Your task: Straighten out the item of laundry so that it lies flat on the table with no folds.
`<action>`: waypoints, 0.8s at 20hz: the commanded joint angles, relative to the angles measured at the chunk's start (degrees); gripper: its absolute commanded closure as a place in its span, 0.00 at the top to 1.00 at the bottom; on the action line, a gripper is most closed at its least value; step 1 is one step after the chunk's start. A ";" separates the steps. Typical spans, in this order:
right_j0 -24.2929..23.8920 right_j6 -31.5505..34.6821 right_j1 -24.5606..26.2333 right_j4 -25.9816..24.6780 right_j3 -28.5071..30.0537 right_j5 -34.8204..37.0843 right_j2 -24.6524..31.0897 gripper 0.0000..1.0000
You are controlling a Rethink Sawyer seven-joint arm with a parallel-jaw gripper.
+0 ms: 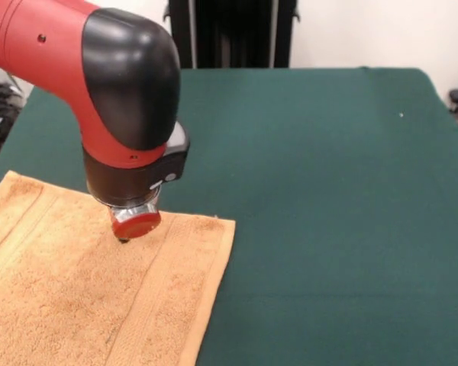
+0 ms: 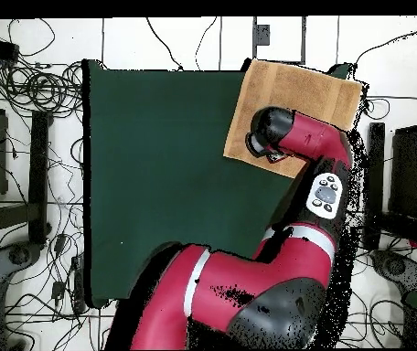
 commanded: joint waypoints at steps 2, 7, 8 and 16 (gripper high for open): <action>0.11 -3.40 6.61 -1.04 2.24 7.19 9.88 0.00; -0.15 -3.69 6.97 -1.09 1.90 6.19 10.43 0.00; -0.23 -3.84 7.03 -1.04 1.90 5.84 10.63 0.00; -3.70 -11.07 8.41 -0.09 0.31 6.69 16.76 0.00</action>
